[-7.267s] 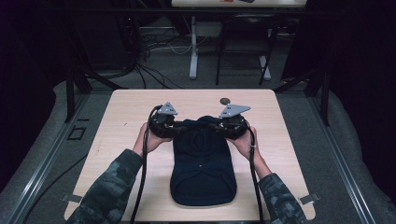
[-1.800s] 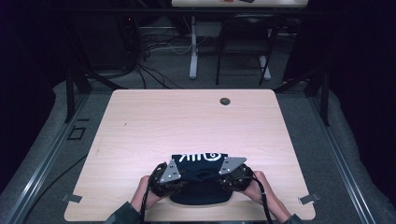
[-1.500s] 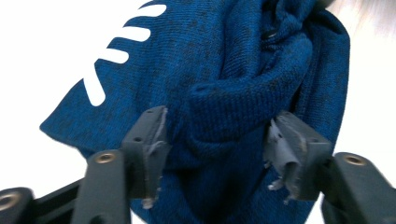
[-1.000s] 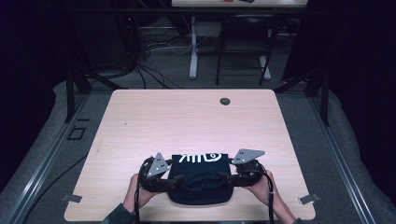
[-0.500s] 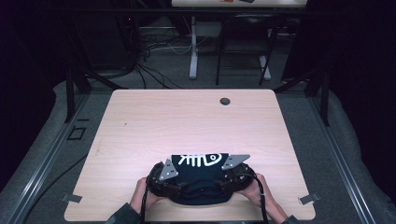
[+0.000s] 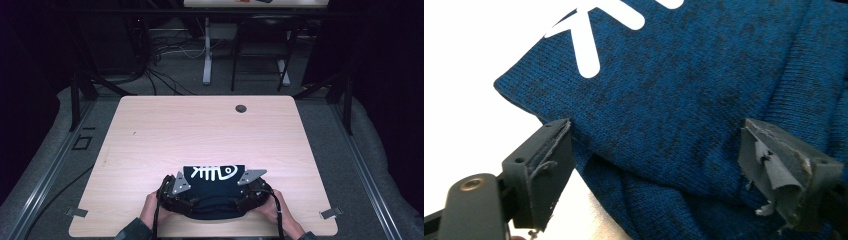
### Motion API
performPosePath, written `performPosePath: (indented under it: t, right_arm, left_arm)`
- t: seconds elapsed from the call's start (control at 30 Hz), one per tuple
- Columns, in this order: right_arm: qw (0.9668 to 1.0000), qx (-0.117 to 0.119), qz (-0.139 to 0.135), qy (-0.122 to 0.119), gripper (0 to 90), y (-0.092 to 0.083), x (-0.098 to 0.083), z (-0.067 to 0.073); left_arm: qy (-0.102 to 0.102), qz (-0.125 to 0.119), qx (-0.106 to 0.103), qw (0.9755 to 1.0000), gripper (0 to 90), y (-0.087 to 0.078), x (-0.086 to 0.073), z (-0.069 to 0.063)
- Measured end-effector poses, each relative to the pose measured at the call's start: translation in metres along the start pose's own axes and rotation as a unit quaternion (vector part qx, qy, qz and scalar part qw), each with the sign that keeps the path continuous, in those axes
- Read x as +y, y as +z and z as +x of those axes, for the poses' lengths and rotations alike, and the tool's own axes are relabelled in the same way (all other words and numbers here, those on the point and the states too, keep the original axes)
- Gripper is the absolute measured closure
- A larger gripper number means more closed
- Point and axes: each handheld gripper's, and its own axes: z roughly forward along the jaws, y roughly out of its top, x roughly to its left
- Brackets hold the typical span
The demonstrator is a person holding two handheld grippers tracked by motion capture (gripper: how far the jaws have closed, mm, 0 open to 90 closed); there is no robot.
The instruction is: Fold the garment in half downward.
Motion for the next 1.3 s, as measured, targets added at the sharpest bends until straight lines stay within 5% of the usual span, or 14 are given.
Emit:
performPosePath:
  t: [0.2,0.43,0.87,1.3]
  right_arm:
    - [0.9999,0.001,0.000,0.014,10.3,0.004,0.000,-0.005]
    - [0.9997,-0.023,0.002,-0.001,0.0,-0.001,0.003,-0.002]
    - [0.9989,-0.040,-0.026,0.006,0.0,-0.025,0.003,-0.007]
    - [0.9951,-0.083,-0.032,0.043,0.0,-0.048,-0.013,-0.029]
  left_arm:
    - [-0.005,-0.005,0.000,1.0000,10.3,0.001,0.000,0.002]
    - [-0.019,-0.023,-0.004,0.9995,5.4,-0.007,0.004,0.007]
    - [-0.057,-0.050,0.012,0.9970,0.2,-0.029,0.002,0.023]
    - [-0.117,-0.067,0.058,0.9892,0.2,-0.054,-0.023,0.060]
